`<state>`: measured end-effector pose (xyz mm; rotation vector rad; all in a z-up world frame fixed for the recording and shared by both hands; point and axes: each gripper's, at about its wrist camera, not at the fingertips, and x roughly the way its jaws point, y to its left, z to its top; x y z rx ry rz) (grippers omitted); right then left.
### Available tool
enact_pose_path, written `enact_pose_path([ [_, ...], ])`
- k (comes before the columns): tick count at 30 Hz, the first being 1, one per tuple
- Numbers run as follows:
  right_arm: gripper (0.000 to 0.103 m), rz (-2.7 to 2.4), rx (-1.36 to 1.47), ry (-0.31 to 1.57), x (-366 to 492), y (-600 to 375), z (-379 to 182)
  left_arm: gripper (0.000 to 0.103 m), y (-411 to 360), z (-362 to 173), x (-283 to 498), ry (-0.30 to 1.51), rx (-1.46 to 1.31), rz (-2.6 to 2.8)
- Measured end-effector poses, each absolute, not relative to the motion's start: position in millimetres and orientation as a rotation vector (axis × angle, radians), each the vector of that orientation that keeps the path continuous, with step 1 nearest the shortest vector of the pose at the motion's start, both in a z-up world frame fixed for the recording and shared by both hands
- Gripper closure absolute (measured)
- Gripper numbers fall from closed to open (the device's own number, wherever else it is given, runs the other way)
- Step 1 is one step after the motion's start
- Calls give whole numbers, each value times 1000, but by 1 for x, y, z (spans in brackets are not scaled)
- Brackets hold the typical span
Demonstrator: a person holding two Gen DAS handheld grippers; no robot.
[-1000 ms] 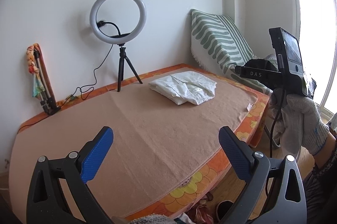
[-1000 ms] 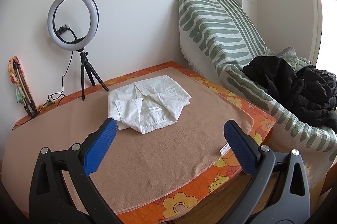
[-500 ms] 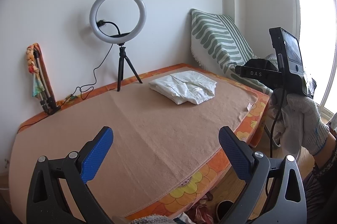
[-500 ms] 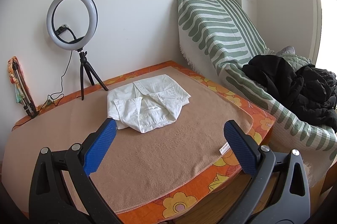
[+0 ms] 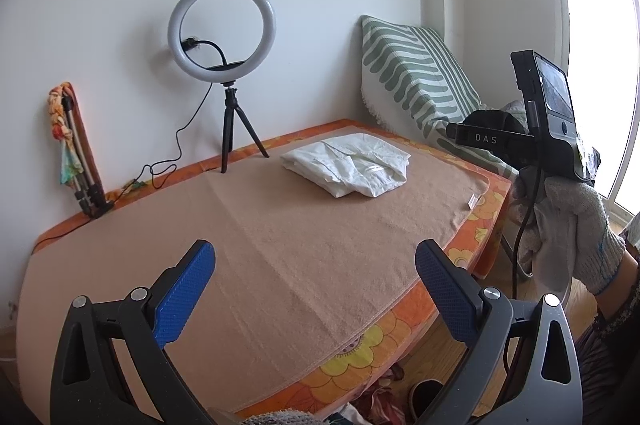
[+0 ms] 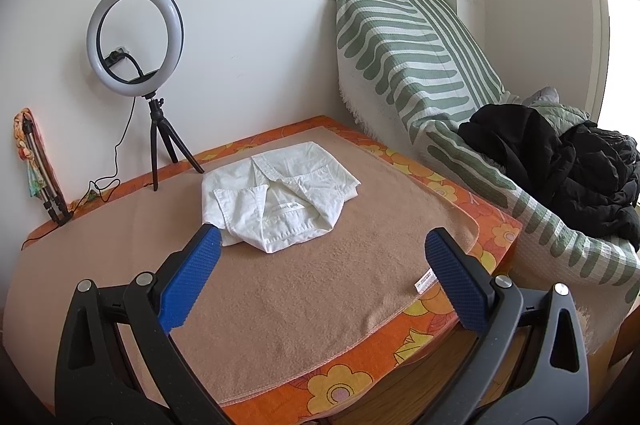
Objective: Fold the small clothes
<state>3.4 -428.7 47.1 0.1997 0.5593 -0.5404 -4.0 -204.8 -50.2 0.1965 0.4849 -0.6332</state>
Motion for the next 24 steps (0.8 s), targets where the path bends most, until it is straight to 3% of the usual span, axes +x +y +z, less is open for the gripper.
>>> enact_pose_path([
  [24,0,-544,204,565,3,-427,44,3,-207,-49,-4,487,196,-632],
])
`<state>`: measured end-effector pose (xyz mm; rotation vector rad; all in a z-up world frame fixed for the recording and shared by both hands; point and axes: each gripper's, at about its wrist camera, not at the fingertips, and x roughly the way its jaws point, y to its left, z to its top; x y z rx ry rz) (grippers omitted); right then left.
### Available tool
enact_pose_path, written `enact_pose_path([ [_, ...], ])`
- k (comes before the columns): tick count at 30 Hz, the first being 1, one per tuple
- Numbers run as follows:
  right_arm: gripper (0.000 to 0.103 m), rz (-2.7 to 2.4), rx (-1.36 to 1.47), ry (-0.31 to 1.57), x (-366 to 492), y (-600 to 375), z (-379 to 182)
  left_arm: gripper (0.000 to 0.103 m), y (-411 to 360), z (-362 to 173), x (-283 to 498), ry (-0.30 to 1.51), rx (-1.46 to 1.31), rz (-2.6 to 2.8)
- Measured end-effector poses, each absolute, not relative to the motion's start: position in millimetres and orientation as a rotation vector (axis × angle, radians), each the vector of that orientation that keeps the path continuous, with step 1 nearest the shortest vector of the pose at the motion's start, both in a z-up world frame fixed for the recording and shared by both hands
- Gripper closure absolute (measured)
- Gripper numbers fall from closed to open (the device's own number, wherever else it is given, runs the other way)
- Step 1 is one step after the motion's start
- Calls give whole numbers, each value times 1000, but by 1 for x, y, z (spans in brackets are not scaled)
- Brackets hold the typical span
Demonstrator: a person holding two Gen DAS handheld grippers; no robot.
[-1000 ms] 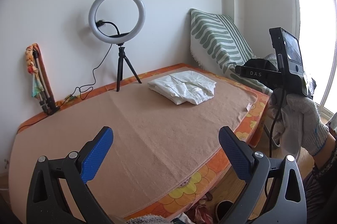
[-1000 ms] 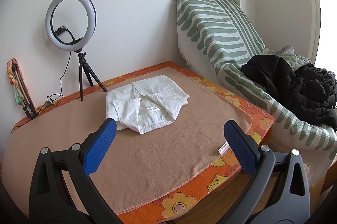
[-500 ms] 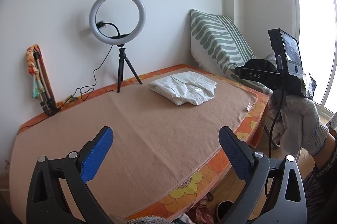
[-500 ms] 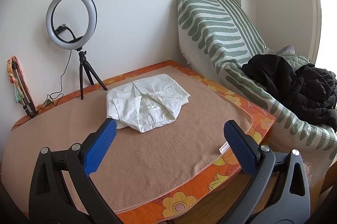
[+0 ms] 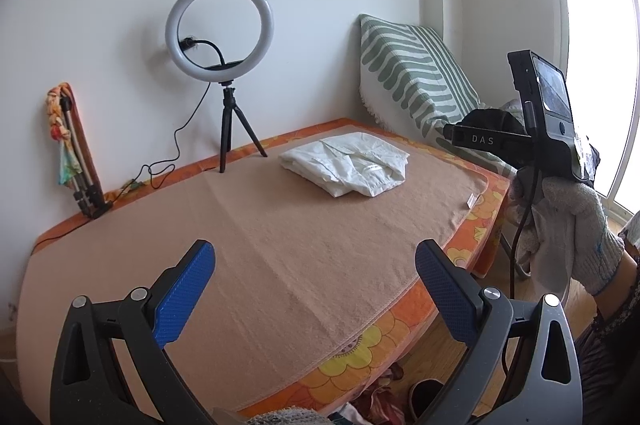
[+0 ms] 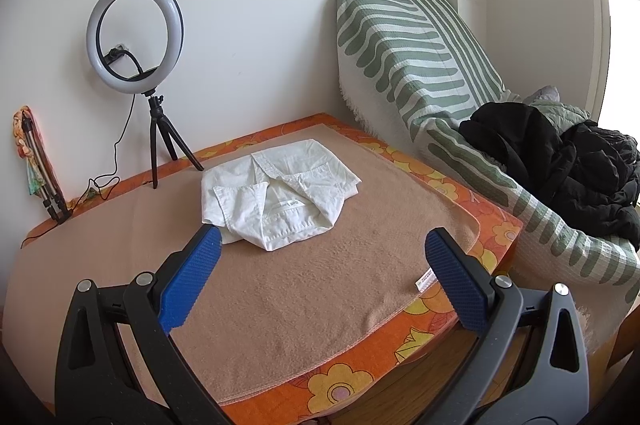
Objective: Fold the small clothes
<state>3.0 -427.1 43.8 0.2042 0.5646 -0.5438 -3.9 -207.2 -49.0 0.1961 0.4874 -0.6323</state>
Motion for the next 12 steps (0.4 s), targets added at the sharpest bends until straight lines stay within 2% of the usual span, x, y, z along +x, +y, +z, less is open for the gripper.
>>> enact_pose_path([
  [12,0,-540,190,575,5,-425,40,3,-205,-50,-4,471,192,-609],
])
